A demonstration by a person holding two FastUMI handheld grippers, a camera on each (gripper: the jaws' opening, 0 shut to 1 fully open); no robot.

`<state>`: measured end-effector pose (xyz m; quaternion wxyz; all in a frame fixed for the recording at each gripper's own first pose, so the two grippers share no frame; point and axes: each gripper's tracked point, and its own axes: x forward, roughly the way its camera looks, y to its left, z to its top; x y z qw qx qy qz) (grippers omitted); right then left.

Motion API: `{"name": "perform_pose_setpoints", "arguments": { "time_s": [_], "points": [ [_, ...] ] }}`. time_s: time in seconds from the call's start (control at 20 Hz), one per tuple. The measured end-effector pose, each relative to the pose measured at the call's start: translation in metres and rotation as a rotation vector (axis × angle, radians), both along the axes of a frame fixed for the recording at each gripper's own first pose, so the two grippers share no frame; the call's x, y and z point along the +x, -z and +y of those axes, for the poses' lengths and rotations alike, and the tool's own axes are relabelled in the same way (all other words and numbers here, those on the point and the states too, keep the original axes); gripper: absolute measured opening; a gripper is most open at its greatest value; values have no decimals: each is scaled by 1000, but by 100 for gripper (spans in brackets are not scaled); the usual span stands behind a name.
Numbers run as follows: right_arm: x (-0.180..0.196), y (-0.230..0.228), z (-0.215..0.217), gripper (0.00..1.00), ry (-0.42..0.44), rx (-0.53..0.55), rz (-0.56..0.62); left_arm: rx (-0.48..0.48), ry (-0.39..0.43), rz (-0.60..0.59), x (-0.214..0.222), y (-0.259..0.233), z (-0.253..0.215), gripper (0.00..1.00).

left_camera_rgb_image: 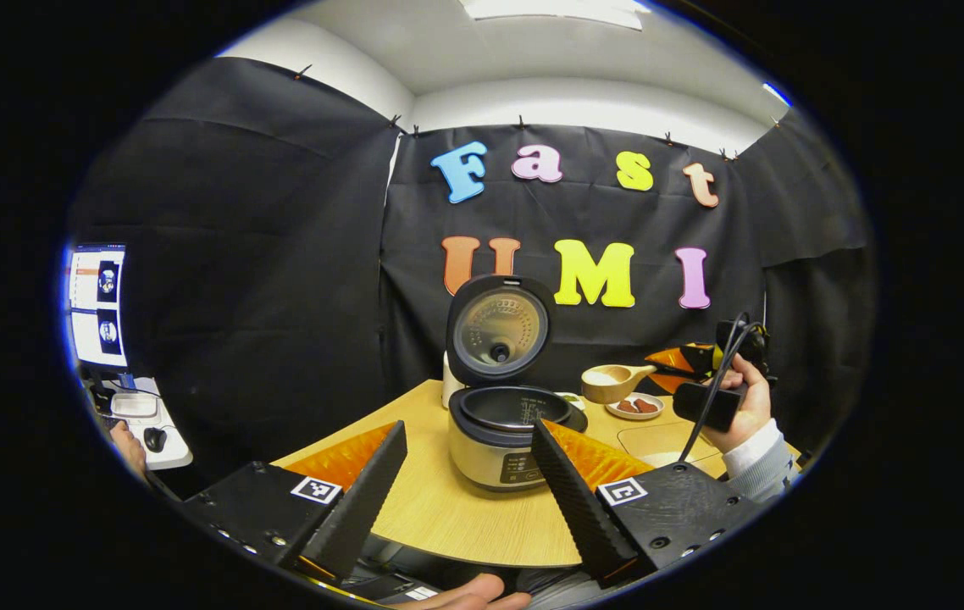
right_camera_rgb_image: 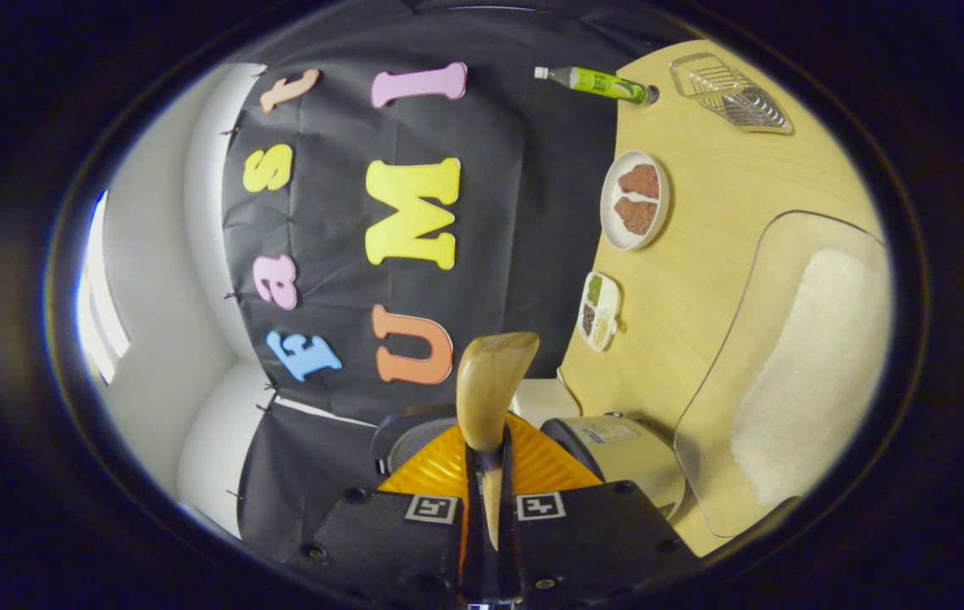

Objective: Close the left gripper, press the button to open the rice cooker; take a wooden spoon from the chopstick holder with the right hand, scoop a spoonful of rice and pour it into the rice cooker, then put the wooden spoon back into the chopstick holder.

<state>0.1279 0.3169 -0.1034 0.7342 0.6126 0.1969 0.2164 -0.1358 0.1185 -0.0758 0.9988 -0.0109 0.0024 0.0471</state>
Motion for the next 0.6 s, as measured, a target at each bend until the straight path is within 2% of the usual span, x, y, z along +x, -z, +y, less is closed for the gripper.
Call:
{"name": "perform_pose_setpoints", "arguments": {
  "time_s": [0.25,0.3,0.4,0.6],
  "points": [
    [6,-16,58,12,-9,-104,-62,-3,-28,10,1,3,19,95],
    [6,-18,67,9,-9,-143,-79,-8,-29,11,2,3,21,95],
    [6,-19,82,12,-1,-226,-113,-17,-26,11,1,6,22,95],
    [6,-18,101,12,12,-408,-182,-19,-28,11,-2,6,27,95]
  ]
}}
